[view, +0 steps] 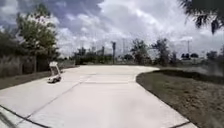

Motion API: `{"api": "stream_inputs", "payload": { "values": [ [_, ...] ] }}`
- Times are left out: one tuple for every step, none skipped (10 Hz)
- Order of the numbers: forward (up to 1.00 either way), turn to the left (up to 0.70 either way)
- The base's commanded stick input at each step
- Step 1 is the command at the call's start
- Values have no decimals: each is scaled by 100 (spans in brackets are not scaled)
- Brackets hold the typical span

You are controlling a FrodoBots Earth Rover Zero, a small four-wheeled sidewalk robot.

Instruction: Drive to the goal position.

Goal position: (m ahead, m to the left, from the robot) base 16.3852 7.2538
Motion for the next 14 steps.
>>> {"api": "stream_inputs", "payload": {
  "values": [
    [85, 0],
    [85, 0],
    [85, 0],
    [85, 0],
    [85, 0],
    [85, 0],
    [85, 0],
    [85, 0],
    [85, 0],
    [85, 0],
    [85, 0],
    [85, 0],
    [85, 0],
    [85, 0]
  ]
}}
